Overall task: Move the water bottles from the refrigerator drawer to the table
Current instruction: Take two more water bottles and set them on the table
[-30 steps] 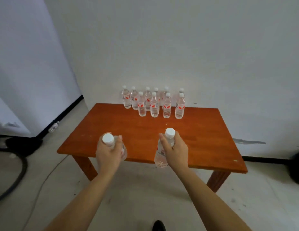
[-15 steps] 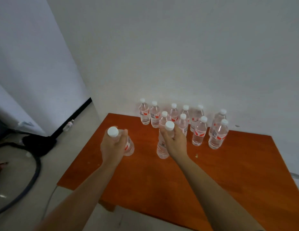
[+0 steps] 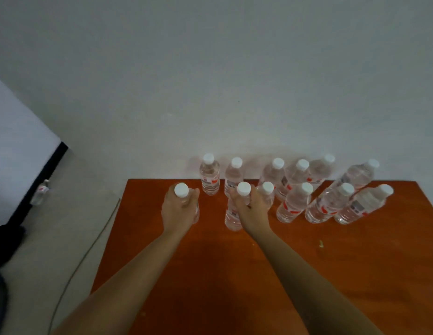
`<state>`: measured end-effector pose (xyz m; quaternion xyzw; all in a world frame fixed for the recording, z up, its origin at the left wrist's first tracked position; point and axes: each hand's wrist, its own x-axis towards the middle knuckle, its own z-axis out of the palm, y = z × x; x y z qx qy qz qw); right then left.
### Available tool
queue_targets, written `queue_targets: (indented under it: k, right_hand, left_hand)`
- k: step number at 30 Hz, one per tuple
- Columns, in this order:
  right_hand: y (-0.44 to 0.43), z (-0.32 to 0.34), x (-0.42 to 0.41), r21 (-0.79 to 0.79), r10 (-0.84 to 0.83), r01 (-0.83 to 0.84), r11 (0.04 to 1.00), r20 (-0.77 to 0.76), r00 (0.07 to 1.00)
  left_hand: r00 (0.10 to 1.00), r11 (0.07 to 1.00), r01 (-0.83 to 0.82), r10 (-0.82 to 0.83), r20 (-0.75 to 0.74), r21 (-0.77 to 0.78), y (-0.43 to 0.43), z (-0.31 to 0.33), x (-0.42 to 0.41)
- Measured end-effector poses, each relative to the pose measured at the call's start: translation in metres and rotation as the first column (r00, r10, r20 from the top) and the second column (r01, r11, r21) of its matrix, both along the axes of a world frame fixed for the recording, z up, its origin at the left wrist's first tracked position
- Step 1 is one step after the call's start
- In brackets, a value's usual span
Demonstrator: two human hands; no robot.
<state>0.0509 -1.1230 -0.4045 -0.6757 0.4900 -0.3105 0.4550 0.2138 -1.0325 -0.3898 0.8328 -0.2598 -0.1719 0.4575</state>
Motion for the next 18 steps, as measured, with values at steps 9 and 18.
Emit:
queue_targets:
  k: [9,18]
  right_hand:
    - [-0.013,-0.042,0.046,0.047,-0.011,0.016,0.999,-0.097,0.995]
    - [-0.007,-0.035,0.032,0.052,0.058,-0.048,0.997,-0.207,0.977]
  left_hand:
    - [0.986,0.986,0.158,-0.154,-0.056,0.062,-0.036,-0.049,0.03]
    - [0.958,0.954,0.28,-0.269,-0.102,0.112,-0.026,-0.048,0.04]
